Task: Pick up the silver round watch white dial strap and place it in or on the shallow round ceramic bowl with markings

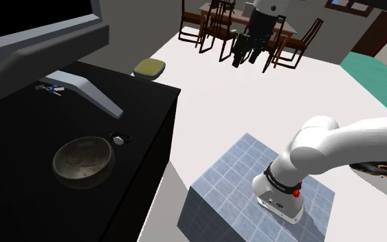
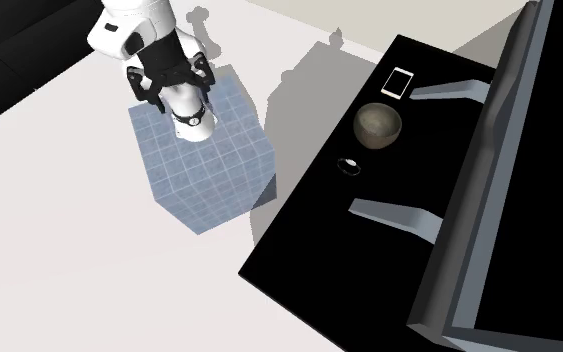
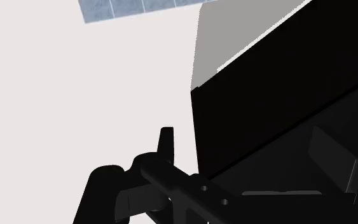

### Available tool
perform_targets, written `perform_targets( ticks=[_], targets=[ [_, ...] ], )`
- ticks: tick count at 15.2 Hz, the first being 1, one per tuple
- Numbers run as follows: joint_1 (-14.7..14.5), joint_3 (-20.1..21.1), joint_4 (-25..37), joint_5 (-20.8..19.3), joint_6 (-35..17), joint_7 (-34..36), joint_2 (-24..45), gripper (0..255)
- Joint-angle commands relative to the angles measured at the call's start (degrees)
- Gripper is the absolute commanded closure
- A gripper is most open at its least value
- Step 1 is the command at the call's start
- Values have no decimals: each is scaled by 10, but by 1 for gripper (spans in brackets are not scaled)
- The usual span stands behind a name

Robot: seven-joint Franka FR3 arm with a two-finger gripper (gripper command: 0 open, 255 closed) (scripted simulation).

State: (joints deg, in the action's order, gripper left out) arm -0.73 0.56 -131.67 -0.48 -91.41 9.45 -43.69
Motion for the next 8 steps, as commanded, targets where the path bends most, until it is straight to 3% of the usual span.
perform_targets(
  ticks=[1, 8],
  targets=[
    [0, 0, 0, 0, 0, 0, 0, 0],
    [-39, 24, 2, 35, -91, -18, 102, 0]
  ],
)
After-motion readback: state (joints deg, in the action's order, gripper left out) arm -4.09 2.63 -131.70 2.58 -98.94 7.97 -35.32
